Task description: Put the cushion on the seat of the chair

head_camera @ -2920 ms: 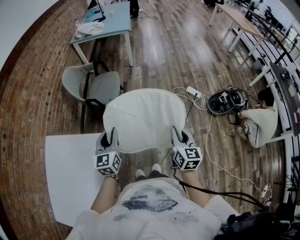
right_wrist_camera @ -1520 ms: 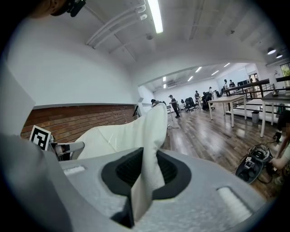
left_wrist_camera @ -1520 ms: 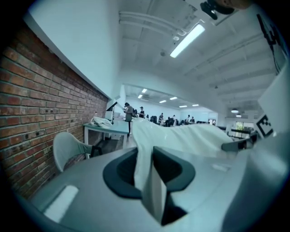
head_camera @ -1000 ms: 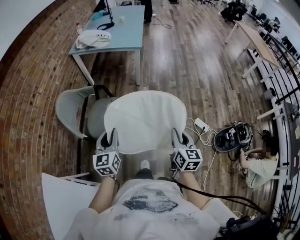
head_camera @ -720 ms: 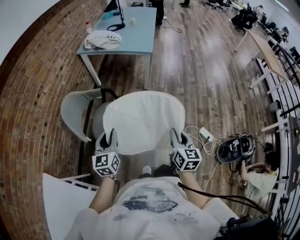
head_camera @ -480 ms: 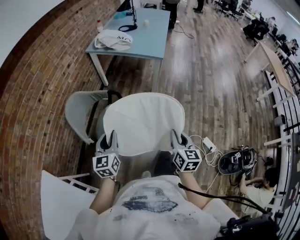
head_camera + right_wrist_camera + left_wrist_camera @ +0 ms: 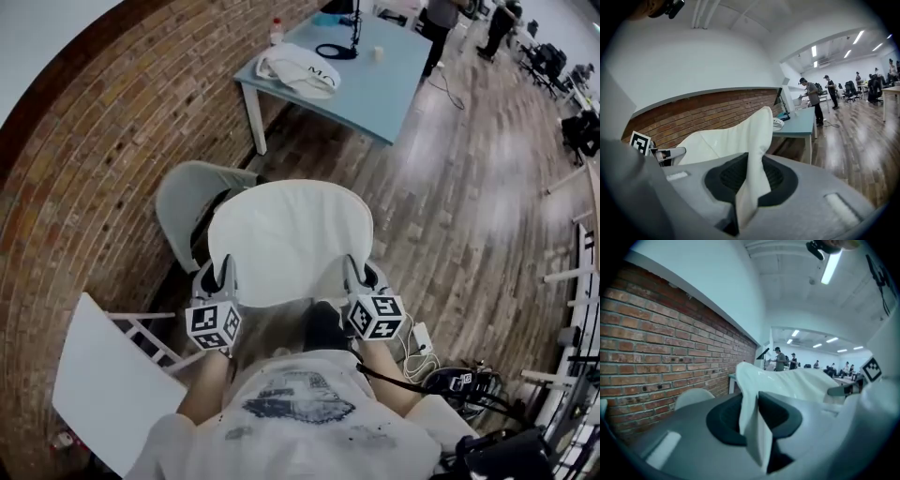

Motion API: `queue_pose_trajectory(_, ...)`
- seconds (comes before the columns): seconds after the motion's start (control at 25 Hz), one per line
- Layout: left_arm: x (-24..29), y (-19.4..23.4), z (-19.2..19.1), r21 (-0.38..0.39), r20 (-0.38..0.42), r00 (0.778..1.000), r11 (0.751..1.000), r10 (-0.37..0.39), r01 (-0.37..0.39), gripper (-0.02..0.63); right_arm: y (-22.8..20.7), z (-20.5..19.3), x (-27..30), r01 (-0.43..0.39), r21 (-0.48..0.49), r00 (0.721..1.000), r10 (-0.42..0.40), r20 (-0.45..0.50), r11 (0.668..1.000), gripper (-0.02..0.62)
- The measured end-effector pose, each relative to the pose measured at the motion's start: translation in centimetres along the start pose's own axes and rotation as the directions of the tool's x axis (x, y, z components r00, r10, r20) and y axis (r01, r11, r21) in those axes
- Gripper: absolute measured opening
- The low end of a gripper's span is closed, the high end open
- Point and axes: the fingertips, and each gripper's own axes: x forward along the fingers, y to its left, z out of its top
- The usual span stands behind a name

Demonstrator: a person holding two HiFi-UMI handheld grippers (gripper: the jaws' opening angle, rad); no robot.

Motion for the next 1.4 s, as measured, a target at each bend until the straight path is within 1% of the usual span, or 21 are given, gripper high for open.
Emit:
queue_pose_trajectory(0.12, 1.1, 1.3, 0.2, -0.032, -0.011, 0.993, 0.993, 0.118, -0.118, 0.071, -0.2, 1.3, 4.6, -0.106, -0.024, 0.993, 0.104, -0.057, 0.994, 0.046)
queue_pose_trajectory(0.2, 1.4, 2.1, 0.2, -0.059, -0.019, 0.979, 0.977, 0.204, -0.204, 0.071, 0.0, 2.2, 7.5, -0.185, -0.045, 0.979, 0.18, -0.098, 0.982, 0.046)
queue_pose_trajectory(0.36, 1.6, 2.9, -0.2, -0.116, -0.031, 0.939, 0.932, 0.343, -0.344, 0.071, 0.3, 3.6, 12.3, -0.32, -0.083, 0.938, 0.303, -0.169, 0.944, 0.046)
queue_pose_trajectory(0.6, 0.9, 3.5, -1.5, -0.182, -0.047, 0.877, 0.859, 0.478, -0.478, 0.071, 1.6, 3.8, 16.9, -0.453, -0.118, 0.875, 0.415, -0.25, 0.883, 0.046)
queue_pose_trajectory(0.84, -1.5, 4.6, -2.3, -0.203, -0.062, 0.825, 0.803, 0.561, -0.561, 0.071, 4.2, 2.3, 18.8, -0.531, -0.115, 0.823, 0.479, -0.306, 0.84, 0.046)
queue_pose_trajectory(0.96, -2.6, 5.5, -2.8, -0.211, -0.066, 0.806, 0.781, 0.588, -0.587, 0.071, 5.8, 1.5, 19.3, -0.554, -0.115, 0.805, 0.495, -0.327, 0.825, 0.046)
queue_pose_trajectory(1.04, -3.4, 6.3, -3.1, -0.219, -0.068, 0.797, 0.77, 0.6, -0.599, 0.071, 7.0, 1.0, 19.5, -0.565, -0.118, 0.797, 0.502, -0.337, 0.817, 0.046)
queue_pose_trajectory(1.2, -4.7, 8.0, -4.0, -0.237, -0.075, 0.793, 0.762, 0.605, -0.603, 0.071, 9.0, 0.0, 19.7, -0.569, -0.131, 0.792, 0.499, -0.352, 0.812, 0.046)
queue_pose_trajectory(1.4, -5.6, 10.0, -5.0, -0.255, -0.085, 0.8, 0.764, 0.594, -0.594, 0.071, 11.0, -1.0, 20.1, -0.559, -0.146, 0.797, 0.481, -0.366, 0.816, 0.046)
